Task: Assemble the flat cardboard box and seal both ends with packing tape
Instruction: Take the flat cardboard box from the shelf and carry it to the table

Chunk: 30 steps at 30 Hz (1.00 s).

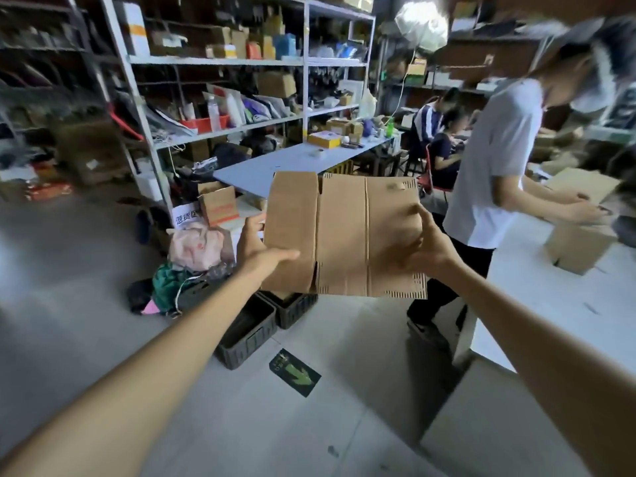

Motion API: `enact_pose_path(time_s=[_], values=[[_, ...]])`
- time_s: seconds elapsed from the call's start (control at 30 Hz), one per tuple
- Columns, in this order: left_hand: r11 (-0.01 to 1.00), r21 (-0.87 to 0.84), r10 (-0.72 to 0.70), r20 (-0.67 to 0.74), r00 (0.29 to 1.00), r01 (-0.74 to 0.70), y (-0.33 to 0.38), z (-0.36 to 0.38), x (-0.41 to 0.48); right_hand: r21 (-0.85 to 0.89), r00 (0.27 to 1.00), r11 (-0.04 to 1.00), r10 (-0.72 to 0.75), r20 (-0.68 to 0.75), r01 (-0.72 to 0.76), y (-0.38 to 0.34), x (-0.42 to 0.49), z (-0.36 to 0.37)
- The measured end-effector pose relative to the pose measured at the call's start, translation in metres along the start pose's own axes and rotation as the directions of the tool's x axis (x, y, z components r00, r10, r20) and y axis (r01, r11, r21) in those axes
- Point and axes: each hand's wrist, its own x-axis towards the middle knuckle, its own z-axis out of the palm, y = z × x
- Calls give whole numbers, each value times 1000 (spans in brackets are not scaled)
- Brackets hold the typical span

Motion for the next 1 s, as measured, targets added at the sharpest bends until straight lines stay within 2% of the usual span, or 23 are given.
enact_pose_path(time_s=[0.13,0.3,0.67,1.0], values=[[997,62,-51,43,998,48,-7,38,45,-132,993,985,107,-40,-112,17,37,-2],[996,74,-64,105,992,57,-14,96,106,-235,990,966,78,-116,-104,55,110,-9],[991,57,-131,122,984,125,-18,203,243,-170,993,981,81,-87,-95,115,285,-27],[995,-2,-99,113,989,100,-60,294,446,-150,995,987,40,-87,-53,152,507,-15]])
